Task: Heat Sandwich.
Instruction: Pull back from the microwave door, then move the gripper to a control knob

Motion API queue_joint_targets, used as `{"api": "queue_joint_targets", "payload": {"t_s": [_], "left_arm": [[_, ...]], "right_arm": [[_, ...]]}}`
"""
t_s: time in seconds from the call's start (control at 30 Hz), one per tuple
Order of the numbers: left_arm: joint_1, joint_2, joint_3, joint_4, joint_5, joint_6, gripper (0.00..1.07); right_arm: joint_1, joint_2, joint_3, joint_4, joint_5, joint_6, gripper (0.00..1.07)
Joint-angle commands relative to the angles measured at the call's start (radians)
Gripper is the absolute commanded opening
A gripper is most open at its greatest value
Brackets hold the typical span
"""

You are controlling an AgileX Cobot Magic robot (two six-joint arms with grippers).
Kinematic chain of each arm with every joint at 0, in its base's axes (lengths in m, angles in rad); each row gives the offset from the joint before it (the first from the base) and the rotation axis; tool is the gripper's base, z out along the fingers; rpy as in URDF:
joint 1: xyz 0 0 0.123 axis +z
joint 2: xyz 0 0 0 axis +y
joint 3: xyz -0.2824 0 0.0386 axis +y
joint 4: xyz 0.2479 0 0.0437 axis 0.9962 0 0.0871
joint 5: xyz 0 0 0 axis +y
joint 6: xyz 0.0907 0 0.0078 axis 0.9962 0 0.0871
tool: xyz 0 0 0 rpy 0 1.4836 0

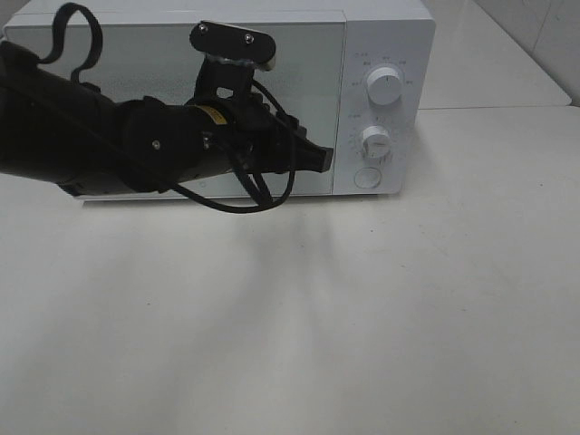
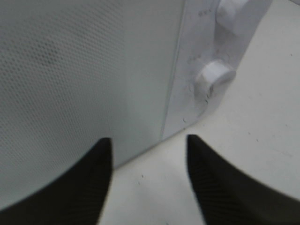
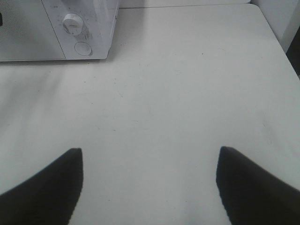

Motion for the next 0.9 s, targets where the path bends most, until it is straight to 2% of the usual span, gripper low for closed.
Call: {"api": "queue_joint_targets", "payload": {"t_s": [0.03, 0.07, 0.2, 0.3, 0.4, 0.63, 0.73, 0.87, 0.9], "left_arm": [[-0.006, -0.049, 0.003, -0.007, 0.183, -0.006, 1.00], [-0.006, -0.077, 0.003, 0.006, 0.271, -0.006, 0.99], [-0.006, -0.124, 0.003, 0.025, 0.413, -0.006, 0.98], [-0.006, -0.143, 0.003, 0.036, 0.463, -0.006, 0.98], [-0.006, -0.169, 0.003, 0.090, 0.569, -0.006, 0.98], [0.003, -0.191, 0.003, 0.101, 0.766, -0.006, 0.98], [0.037, -0.204, 0.003, 0.101, 0.889, -0.034, 0.98], [0.078, -0.212, 0.003, 0.104, 0.966, -0.063, 0.98], [0.116, -0.223, 0.003, 0.105, 1.013, -0.079, 0.98]], "right_arm": [[-0.006, -0.029, 0.000, 0.005, -0.011, -0.011, 0.75], [-0.006, -0.029, 0.000, 0.005, -0.011, -0.011, 0.75], [-0.006, -0.029, 0.000, 0.005, -0.011, -0.011, 0.75], [-0.006, -0.029, 0.000, 0.005, -0.011, -0.011, 0.75], [-0.006, -0.029, 0.000, 0.005, -0.011, -0.011, 0.75], [-0.006, -0.029, 0.000, 0.005, -0.011, -0.011, 0.75], [-0.006, -0.029, 0.000, 0.005, -0.011, -0.011, 0.75], [-0.006, -0.029, 0.000, 0.005, -0.011, -0.011, 0.75], [-0.006, -0.029, 0.000, 0.005, -0.011, -0.011, 0.75]]}}
